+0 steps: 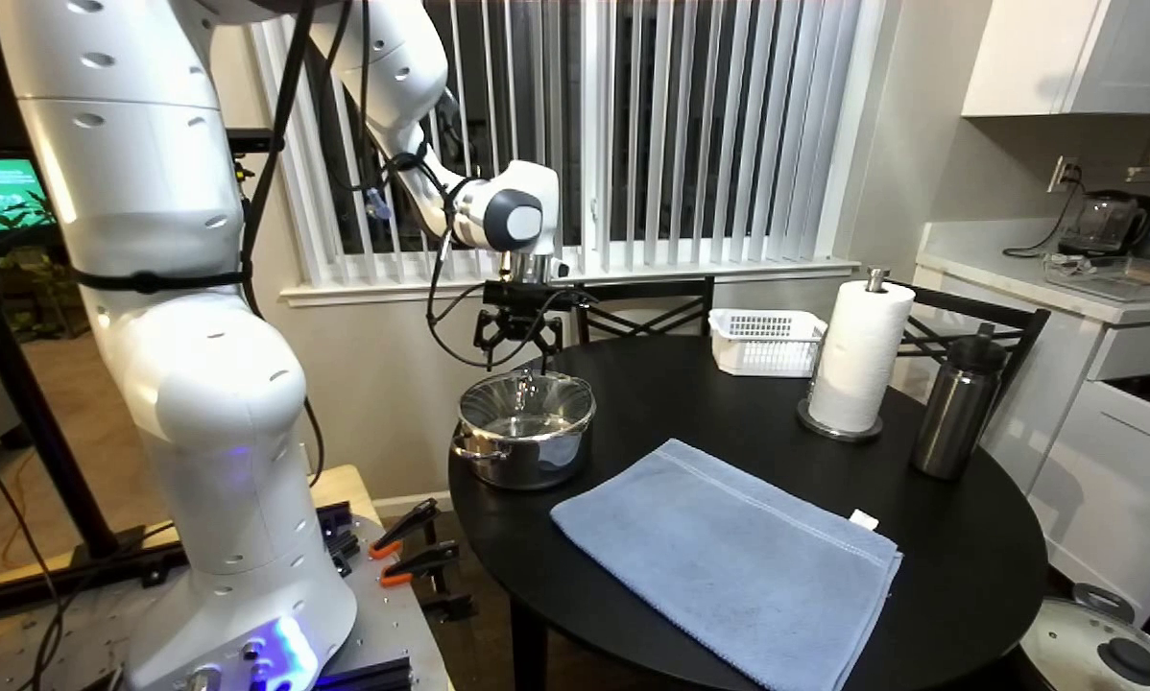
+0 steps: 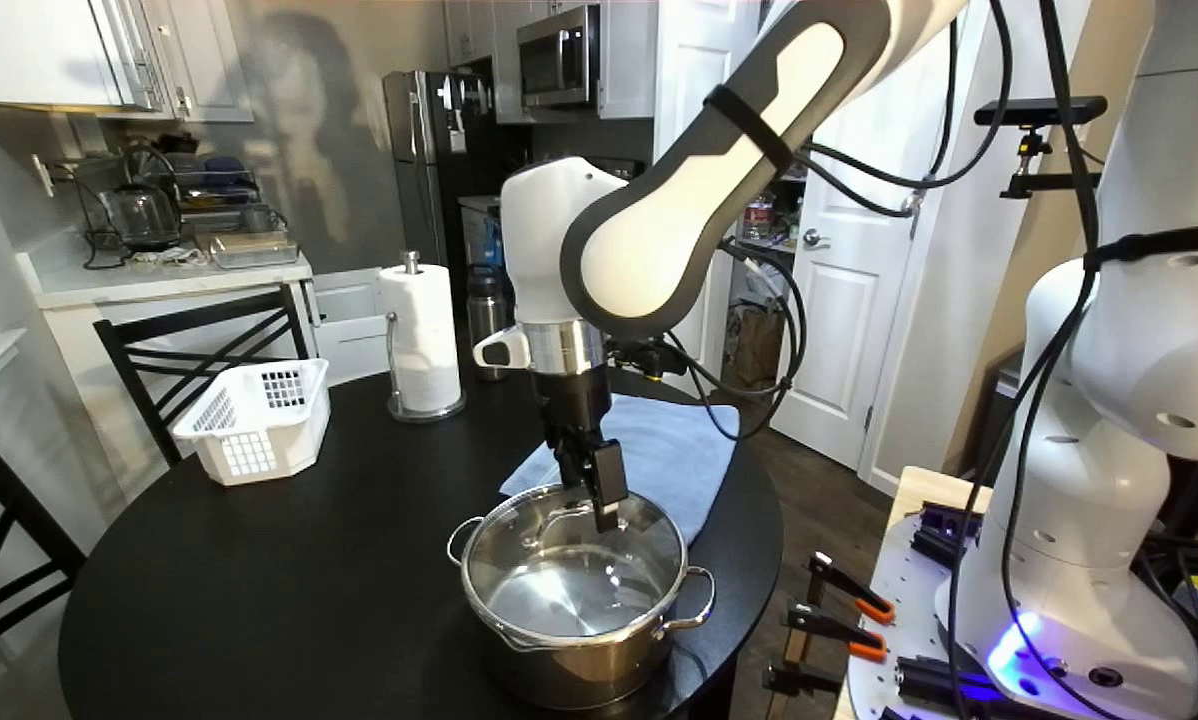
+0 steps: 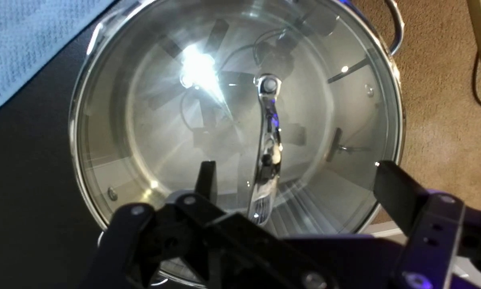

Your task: Remove the glass lid from the silver pot and put it on the blue towel on the table

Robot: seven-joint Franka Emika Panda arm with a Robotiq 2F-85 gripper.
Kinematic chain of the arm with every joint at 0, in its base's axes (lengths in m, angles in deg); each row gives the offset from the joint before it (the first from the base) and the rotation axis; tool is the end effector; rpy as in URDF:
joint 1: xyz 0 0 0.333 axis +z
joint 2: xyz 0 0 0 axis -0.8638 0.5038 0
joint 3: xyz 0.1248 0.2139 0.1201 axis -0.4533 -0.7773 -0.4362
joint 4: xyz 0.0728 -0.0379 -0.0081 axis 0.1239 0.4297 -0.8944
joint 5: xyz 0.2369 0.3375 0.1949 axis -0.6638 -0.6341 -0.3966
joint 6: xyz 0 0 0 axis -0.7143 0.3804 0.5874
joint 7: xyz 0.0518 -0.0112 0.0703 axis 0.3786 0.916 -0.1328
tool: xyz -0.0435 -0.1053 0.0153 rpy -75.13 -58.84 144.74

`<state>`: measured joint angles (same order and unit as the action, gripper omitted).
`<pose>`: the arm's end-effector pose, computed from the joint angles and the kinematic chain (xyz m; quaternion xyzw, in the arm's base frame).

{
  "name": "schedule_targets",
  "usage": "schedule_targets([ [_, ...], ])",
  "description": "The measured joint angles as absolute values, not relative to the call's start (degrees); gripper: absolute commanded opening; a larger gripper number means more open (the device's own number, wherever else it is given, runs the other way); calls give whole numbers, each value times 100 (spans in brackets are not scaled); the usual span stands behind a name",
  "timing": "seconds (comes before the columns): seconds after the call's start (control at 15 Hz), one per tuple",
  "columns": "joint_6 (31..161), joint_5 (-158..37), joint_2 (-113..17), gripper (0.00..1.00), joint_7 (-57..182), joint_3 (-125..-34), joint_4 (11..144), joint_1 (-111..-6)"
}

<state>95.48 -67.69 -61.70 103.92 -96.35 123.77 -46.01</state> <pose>0.4597 0.2312 0.1839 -0.8626 -0.5016 0.0552 0.0363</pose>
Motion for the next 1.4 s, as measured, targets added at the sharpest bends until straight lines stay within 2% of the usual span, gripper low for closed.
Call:
schedule_targets([
  [0.07, 9548, -6769, -6166, 74, 10391, -9633, 12376, -4604],
  [0.8, 9524, -6769, -6085, 2, 10390, -9607, 12293, -4650],
  [1.4, 9512, -6769, -6070, 4, 10390, -9608, 12247, -4680],
])
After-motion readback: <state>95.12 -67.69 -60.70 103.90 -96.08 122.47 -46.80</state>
